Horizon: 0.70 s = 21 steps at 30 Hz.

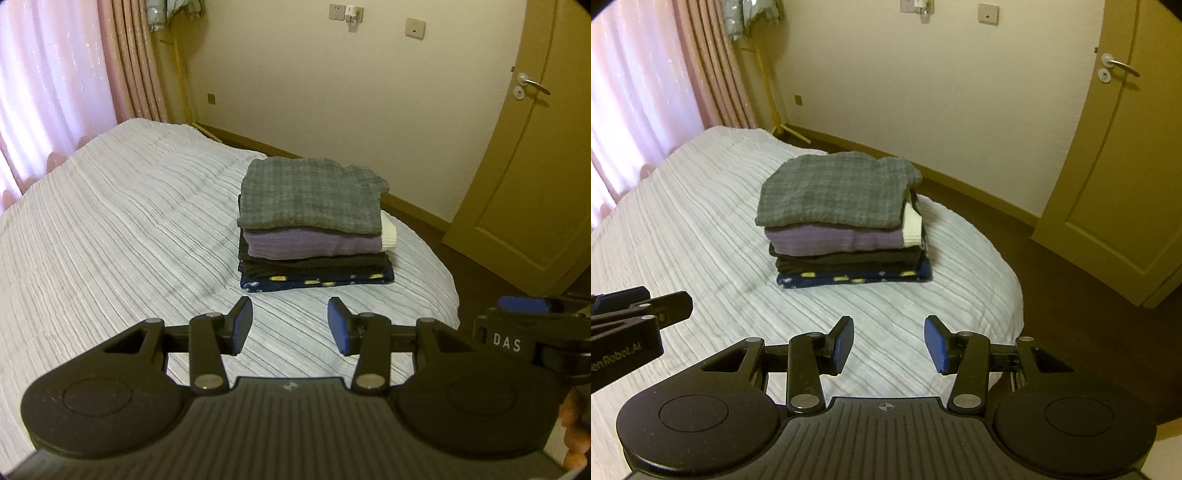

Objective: Fold clothes

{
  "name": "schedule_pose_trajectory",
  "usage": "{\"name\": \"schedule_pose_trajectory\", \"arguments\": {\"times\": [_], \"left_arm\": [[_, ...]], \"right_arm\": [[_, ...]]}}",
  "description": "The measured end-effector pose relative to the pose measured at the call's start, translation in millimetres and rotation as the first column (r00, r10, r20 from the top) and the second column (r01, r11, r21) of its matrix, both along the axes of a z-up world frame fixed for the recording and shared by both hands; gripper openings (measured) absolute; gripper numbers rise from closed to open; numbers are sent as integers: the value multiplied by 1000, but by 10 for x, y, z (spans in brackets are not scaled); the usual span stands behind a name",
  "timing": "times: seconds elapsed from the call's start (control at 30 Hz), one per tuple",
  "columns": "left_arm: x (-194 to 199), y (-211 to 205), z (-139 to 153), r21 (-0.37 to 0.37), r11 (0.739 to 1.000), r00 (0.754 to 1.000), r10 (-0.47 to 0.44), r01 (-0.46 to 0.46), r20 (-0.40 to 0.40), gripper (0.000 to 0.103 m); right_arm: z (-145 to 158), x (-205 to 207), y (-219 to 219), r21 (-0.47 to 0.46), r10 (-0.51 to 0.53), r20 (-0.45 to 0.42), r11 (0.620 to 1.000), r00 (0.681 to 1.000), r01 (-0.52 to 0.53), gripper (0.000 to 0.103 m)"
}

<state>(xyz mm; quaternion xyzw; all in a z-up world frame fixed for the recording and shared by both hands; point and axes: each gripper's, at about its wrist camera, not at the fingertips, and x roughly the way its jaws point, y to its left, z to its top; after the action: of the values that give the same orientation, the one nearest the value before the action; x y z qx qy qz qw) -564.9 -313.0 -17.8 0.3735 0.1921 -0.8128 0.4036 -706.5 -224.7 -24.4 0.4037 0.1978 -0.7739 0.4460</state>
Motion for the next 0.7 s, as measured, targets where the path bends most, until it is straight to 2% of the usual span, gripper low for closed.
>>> {"name": "schedule_pose_trajectory", "arguments": {"times": [0.47,0.7], "left_arm": [[-530,-454,-223,38,999,999,26,-28,46,41],[-686,-679,-306,33,999,998,34,-36,56,41]], "right_arm": [[-125,-524,-514,40,47,28,998,999,-48,46],[-228,-691,-784,57,65,40,996,997,-68,46]]}}
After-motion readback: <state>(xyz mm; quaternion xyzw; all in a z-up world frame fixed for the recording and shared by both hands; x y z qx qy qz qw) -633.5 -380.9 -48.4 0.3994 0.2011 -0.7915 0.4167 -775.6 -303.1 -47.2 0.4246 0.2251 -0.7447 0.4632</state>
